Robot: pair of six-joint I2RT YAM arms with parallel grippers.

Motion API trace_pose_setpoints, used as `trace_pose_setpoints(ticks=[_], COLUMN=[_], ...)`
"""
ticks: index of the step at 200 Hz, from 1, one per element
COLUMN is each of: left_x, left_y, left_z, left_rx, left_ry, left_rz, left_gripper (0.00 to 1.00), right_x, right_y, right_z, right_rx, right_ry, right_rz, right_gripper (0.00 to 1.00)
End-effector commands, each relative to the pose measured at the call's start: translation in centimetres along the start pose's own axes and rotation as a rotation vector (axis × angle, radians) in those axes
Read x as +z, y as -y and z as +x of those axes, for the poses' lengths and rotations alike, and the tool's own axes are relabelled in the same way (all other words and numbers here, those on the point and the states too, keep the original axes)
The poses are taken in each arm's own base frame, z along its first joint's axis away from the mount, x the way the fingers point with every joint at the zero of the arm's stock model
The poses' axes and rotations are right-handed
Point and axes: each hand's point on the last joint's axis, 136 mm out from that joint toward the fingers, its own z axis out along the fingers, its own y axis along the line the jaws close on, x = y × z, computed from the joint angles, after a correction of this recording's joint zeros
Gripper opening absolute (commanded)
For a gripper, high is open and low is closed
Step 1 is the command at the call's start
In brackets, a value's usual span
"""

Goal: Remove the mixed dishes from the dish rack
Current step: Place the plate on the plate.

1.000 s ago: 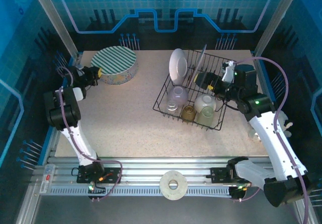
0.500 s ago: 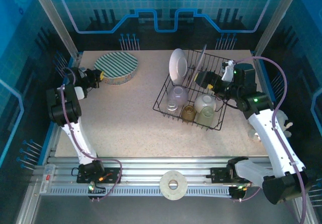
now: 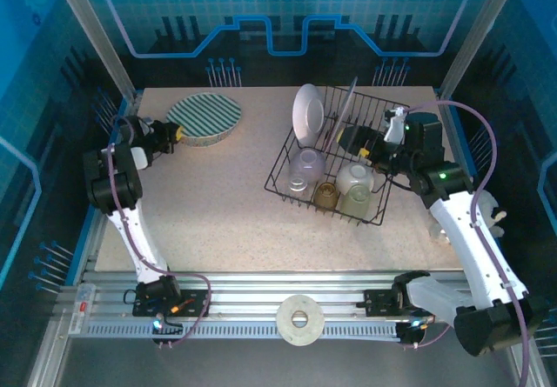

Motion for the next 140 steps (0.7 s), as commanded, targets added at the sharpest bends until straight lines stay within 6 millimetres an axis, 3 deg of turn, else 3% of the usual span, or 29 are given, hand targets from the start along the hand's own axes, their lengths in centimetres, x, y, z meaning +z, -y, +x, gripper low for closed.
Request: trace_pose_setpoints(ticks=[1,30,60,98,140], left_x=[0.6,0.7,0.2,-0.7,-1.0], left_y=[1.3,0.0,-0.8,-0.6,0.1], left_z=[0.2,0.3,0.7,0.9,1.0], left_rx=[0.055,0.040,0.042,0.071,0.105], left_ry=[-0.014,-0.010,-0.001,0.008,0.004], left_rz=[0.007,-0.051,-0.120,-0.208,-0.276], left_gripper=[0.09,0.19,0.41,0.66,0.83], right_x=[-0.8,-1.0,-1.2,-1.4,-1.5], right_y=[0.1,0.3,0.7,1.0,1.6], right_z=[-0.2,-0.3,-0.4,-0.6,-0.4], right_rx=[-0.002,0.001,0.010,0.015,0.026], right_ry=[0.021,0.027,0.037,0.045,0.050], right_rz=[-0.003,0.003,0.014,0.018,0.031], right_gripper=[1.00,1.00,1.00,1.00,1.00])
